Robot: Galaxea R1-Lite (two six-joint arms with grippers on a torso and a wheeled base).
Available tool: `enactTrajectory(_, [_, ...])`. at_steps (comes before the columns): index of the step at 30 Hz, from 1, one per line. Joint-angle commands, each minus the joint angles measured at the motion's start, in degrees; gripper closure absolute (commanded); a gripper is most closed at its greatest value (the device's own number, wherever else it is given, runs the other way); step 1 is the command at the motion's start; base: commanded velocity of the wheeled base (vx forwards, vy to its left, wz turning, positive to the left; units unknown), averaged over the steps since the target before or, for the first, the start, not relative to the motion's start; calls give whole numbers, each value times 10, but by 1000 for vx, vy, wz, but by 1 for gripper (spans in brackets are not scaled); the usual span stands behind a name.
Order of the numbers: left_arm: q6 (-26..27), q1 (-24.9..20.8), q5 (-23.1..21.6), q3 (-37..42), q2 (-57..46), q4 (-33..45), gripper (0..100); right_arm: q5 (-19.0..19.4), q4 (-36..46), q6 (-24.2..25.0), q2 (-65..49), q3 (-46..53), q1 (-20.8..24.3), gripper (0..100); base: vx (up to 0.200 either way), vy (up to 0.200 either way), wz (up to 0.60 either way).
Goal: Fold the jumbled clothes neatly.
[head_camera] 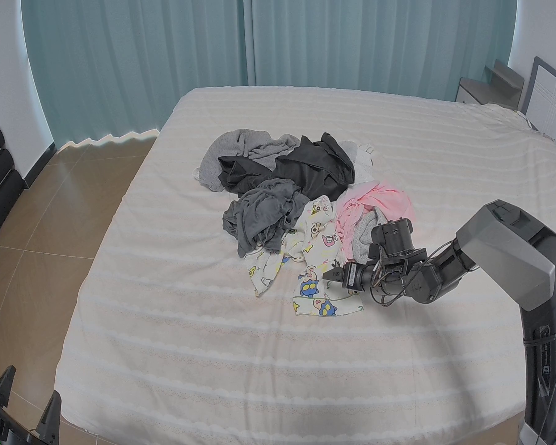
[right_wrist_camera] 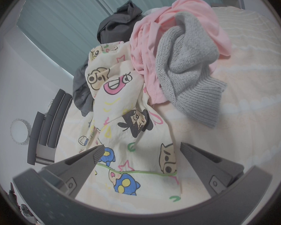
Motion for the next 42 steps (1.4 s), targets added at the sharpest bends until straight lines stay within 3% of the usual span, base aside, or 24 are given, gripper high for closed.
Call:
enactTrajectory(1, [0, 0, 0, 10, -9, 0, 0, -1, 2, -5, 34, -25, 4, 0, 0, 0, 0])
enactTrajectory(16, [-1, 0, 1, 10, -9, 0, 0, -2, 0, -6, 48, -50, 30, 0, 0, 0, 0])
enactTrajectory(17, [-1, 0, 1, 10, -9, 0, 0, -4, -1, -7, 48, -51, 32, 100, 0, 0, 0])
enactTrajectory(27, [-1, 0, 1, 10, -9, 0, 0, -24, -5, -23, 26, 7, 37, 100, 0, 0, 0])
enactTrajectory(31, [-1, 0, 1, 10, -9, 0, 0, -25, -17, -30, -18, 74, 38, 100, 0, 0, 0])
enactTrajectory(42, [12, 0, 1, 10, -10, 0, 0, -10, -158, -21, -200, 345, 79, 100, 0, 0, 0])
